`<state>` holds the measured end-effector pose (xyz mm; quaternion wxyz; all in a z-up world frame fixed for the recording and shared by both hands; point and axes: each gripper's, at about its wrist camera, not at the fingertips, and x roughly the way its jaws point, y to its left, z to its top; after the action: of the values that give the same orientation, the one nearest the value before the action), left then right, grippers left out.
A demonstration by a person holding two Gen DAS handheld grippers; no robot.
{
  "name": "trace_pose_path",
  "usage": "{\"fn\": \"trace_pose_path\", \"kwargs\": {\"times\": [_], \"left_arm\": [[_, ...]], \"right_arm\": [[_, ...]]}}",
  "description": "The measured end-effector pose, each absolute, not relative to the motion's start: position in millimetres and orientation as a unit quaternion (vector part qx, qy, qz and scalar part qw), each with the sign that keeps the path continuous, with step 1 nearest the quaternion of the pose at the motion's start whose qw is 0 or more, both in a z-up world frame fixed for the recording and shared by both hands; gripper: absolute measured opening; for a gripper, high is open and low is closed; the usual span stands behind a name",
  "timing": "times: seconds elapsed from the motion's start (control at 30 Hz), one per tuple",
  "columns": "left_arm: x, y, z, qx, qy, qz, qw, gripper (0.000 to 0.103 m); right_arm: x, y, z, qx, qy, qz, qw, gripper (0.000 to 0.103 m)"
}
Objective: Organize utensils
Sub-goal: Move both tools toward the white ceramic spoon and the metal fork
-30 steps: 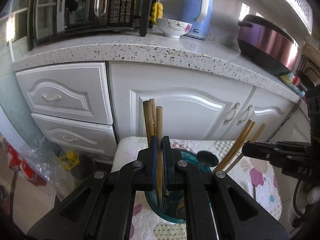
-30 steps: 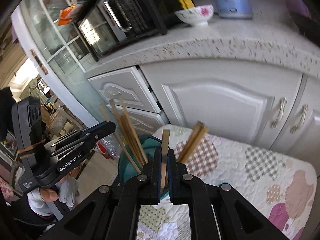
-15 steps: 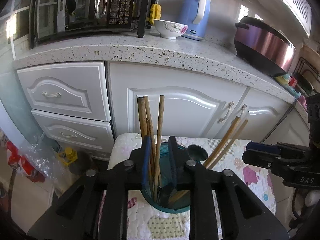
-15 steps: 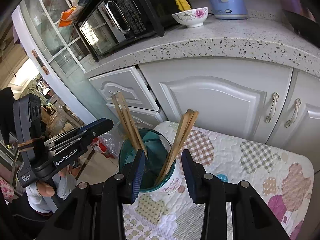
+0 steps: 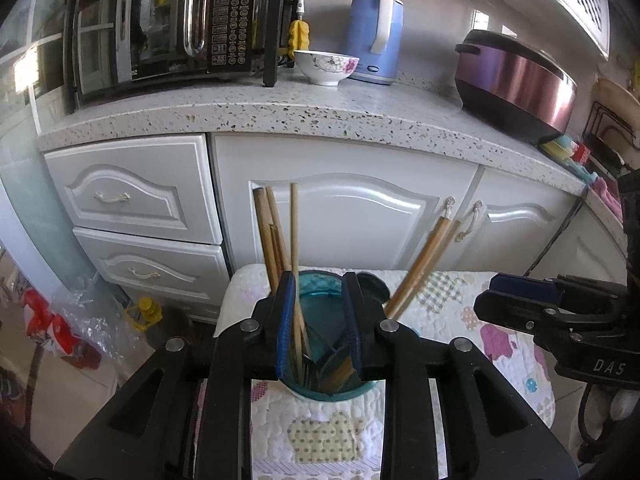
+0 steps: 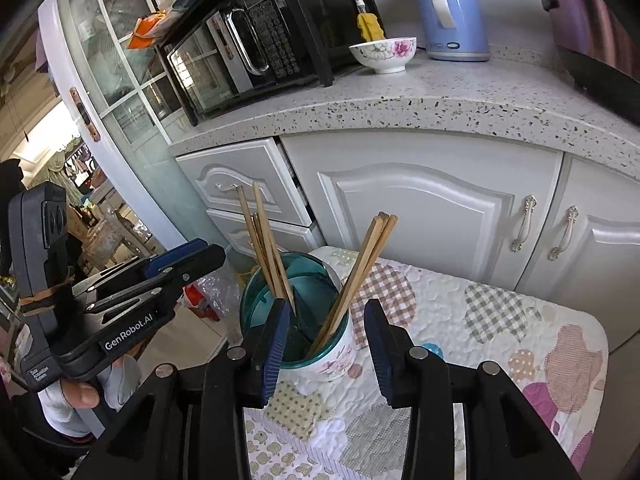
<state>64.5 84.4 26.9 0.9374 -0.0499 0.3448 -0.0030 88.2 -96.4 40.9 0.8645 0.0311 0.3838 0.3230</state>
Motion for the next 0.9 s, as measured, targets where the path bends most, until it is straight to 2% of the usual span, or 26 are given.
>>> {"fn": "trace_pose_path", "kwargs": {"times": [0.63, 0.9], "left_arm": [[51.9, 34.8, 15.7, -0.037, 0.36, -0.045, 0.931, 0.023], [54.8, 3.3, -0.1, -0.035, 0.385, -0.097, 0.917, 0.023]], "right_arm": [[73.4, -137.4, 23.7, 0.033, 0.401, 0.286, 0.869, 0.04], [82.0, -206.9, -15.5, 0.037, 0.451, 0.215, 0.866, 0.042]]}}
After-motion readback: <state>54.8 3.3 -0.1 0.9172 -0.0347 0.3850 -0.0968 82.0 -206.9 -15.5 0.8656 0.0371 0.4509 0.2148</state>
